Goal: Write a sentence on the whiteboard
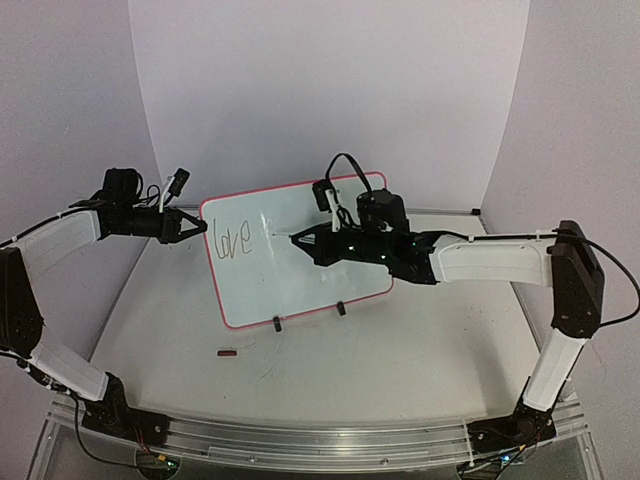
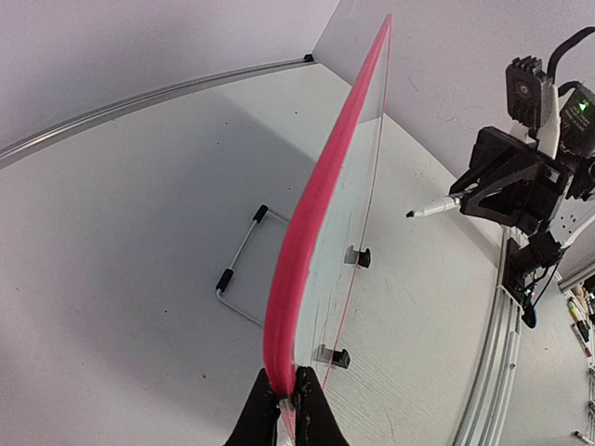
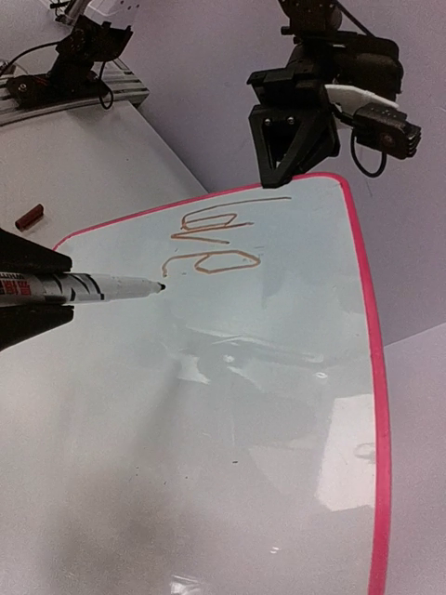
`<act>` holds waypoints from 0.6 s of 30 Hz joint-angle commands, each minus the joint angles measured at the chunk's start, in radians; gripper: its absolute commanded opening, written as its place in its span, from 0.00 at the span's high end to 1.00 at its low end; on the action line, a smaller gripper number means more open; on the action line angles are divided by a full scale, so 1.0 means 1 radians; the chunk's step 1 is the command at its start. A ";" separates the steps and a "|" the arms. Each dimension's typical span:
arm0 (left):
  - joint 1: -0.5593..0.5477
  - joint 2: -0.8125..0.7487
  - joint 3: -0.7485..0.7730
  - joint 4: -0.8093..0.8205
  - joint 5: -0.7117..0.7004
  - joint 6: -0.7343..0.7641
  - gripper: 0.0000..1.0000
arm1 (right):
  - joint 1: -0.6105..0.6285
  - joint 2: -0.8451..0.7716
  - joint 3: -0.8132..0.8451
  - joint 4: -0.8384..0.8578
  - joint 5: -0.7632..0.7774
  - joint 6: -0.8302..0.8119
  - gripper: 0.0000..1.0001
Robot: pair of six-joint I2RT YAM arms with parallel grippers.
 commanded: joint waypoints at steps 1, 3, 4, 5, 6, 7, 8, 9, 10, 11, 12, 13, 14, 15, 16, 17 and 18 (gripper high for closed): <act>0.001 -0.006 0.020 -0.033 -0.072 0.024 1.00 | 0.000 0.051 0.050 -0.003 -0.007 -0.007 1.00; 0.001 -0.006 0.019 -0.033 -0.073 0.024 1.00 | -0.001 0.064 0.055 -0.003 0.008 -0.007 1.00; 0.001 -0.006 0.019 -0.033 -0.072 0.024 1.00 | -0.001 0.069 0.058 -0.004 0.015 -0.007 1.00; 0.001 -0.005 0.020 -0.034 -0.072 0.024 1.00 | -0.002 0.075 0.061 -0.004 0.021 -0.006 1.00; 0.001 -0.004 0.020 -0.033 -0.072 0.025 1.00 | -0.003 0.081 0.065 -0.004 0.025 -0.006 1.00; 0.001 -0.003 0.020 -0.033 -0.072 0.025 1.00 | -0.003 0.085 0.068 -0.004 0.029 -0.006 1.00; 0.001 -0.003 0.021 -0.033 -0.072 0.025 1.00 | -0.004 0.089 0.072 -0.004 0.033 -0.006 1.00; 0.001 -0.002 0.022 -0.033 -0.072 0.025 1.00 | -0.004 0.093 0.075 -0.004 0.039 -0.006 1.00; 0.000 -0.002 0.022 -0.034 -0.071 0.025 1.00 | -0.004 0.098 0.077 -0.003 0.043 -0.006 1.00; 0.001 -0.001 0.022 -0.034 -0.072 0.025 1.00 | -0.003 0.101 0.080 -0.003 0.047 -0.007 1.00; 0.001 -0.001 0.022 -0.033 -0.072 0.025 1.00 | -0.003 0.104 0.082 -0.003 0.052 -0.007 1.00; 0.000 -0.001 0.023 -0.033 -0.072 0.025 1.00 | -0.005 0.106 0.084 -0.003 0.055 -0.008 1.00; 0.001 0.000 0.022 -0.033 -0.072 0.025 1.00 | -0.005 0.109 0.088 -0.003 0.056 -0.009 1.00; 0.000 0.001 0.022 -0.033 -0.071 0.025 1.00 | -0.006 0.113 0.091 -0.003 0.059 -0.009 1.00; 0.000 0.002 0.023 -0.033 -0.071 0.025 1.00 | -0.006 0.117 0.095 -0.003 0.060 -0.009 1.00; 0.001 0.003 0.024 -0.033 -0.070 0.025 1.00 | -0.005 0.120 0.099 -0.004 0.063 -0.009 1.00; 0.001 0.004 0.024 -0.033 -0.070 0.025 1.00 | -0.005 0.124 0.100 -0.004 0.066 -0.009 1.00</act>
